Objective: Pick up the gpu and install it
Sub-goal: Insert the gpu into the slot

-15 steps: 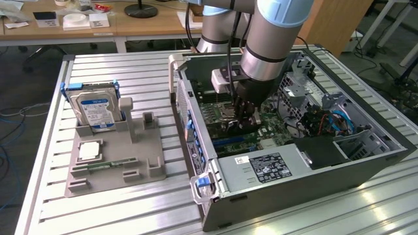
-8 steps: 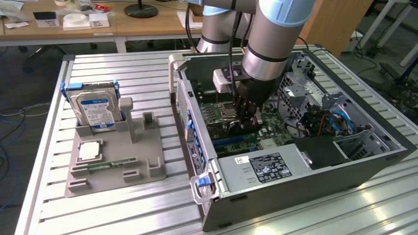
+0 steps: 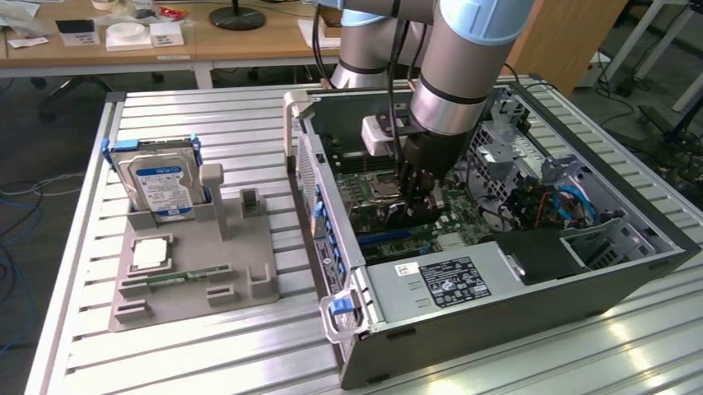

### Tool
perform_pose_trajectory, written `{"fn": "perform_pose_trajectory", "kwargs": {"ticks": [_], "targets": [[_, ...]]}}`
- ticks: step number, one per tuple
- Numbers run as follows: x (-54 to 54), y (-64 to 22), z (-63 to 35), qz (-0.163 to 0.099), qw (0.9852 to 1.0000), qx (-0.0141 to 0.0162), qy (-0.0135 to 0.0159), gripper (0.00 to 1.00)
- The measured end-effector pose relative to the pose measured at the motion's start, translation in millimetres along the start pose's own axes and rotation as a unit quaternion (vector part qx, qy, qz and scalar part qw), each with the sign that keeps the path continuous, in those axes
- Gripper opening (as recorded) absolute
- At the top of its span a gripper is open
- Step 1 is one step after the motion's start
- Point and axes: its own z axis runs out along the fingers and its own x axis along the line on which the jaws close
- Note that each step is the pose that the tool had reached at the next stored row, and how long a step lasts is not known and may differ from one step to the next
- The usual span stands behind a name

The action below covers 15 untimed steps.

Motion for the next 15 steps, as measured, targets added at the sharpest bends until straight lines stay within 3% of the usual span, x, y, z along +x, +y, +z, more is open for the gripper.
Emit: {"fn": "perform_pose_trajectory", "kwargs": {"ticks": [6, 9, 15], "targets": [[-0.2, -1.1, -1.7, 0.0, 1.0, -0.0001, 0.0013, 0.27], [-0.2, -1.5, -4.0, 0.0, 1.0, -0.0003, 0.0077, 0.27], [-0.3, -1.6, -5.3, 0.0, 1.0, -0.0002, 0.0082, 0.27]]}}
